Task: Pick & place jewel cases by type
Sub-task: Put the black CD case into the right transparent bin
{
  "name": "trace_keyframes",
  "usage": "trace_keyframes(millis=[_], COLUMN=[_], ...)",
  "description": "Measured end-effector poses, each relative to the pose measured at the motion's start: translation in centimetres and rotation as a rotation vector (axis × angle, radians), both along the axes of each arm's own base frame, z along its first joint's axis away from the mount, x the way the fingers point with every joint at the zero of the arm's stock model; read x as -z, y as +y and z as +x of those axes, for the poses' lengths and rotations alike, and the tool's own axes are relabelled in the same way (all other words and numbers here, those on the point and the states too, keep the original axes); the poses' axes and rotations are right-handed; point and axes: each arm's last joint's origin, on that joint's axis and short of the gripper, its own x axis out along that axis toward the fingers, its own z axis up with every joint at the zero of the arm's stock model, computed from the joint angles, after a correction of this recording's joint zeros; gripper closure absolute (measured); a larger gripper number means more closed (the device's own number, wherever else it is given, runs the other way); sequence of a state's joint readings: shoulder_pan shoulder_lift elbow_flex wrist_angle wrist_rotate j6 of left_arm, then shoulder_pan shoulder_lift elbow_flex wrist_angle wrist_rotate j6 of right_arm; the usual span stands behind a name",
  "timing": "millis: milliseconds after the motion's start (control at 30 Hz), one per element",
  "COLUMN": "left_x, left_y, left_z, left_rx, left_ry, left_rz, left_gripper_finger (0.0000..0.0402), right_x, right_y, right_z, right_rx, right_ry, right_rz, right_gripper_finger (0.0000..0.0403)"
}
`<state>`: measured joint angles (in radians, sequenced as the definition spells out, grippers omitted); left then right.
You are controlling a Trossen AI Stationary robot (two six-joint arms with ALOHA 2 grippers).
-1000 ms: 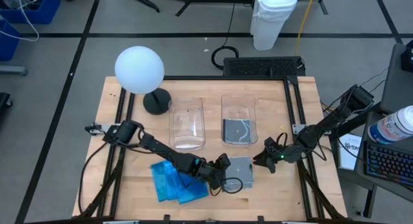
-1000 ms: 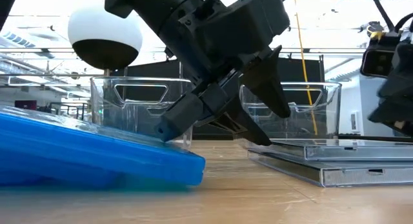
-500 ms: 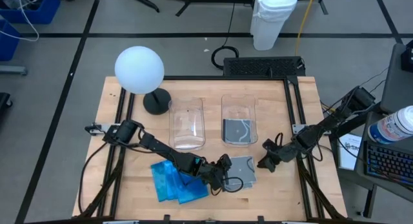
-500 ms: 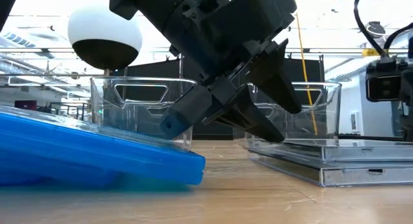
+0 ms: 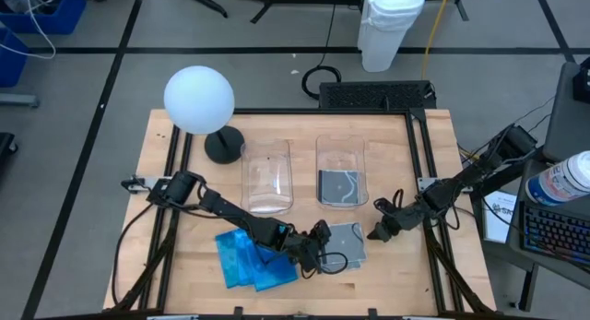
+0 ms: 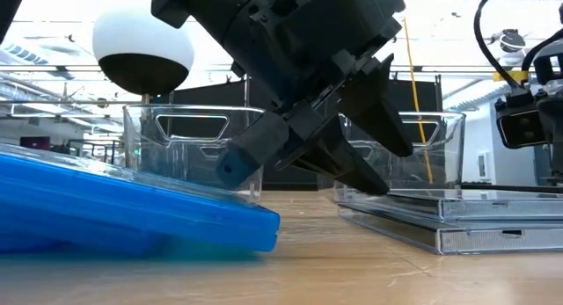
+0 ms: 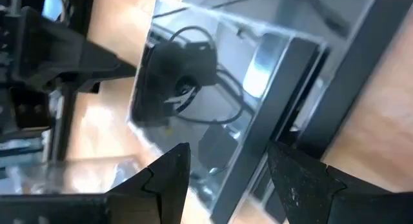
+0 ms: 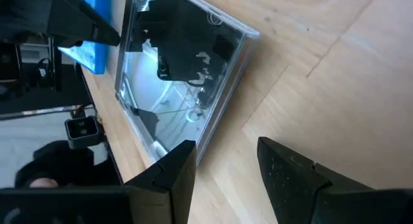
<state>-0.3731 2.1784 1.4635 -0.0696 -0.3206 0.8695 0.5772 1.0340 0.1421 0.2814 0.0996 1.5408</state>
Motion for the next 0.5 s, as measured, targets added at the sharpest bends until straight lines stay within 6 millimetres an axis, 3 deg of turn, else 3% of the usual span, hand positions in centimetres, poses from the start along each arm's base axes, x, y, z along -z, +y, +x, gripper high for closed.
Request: trace_keyframes(millis=[500], left_x=[0.0], left_y=[0.3], left_z=[0.1], left_rx=[-0.029], left_ry=[0.001], left_rz=[-0.034], left_gripper_finger=[0.019], right_x=[0.6], right_y=[1.2], right_z=[1.2], right_rx=[0.018], right_ry=[-0.047], right_rz=[0.089], right_gripper_finger=[0.0248])
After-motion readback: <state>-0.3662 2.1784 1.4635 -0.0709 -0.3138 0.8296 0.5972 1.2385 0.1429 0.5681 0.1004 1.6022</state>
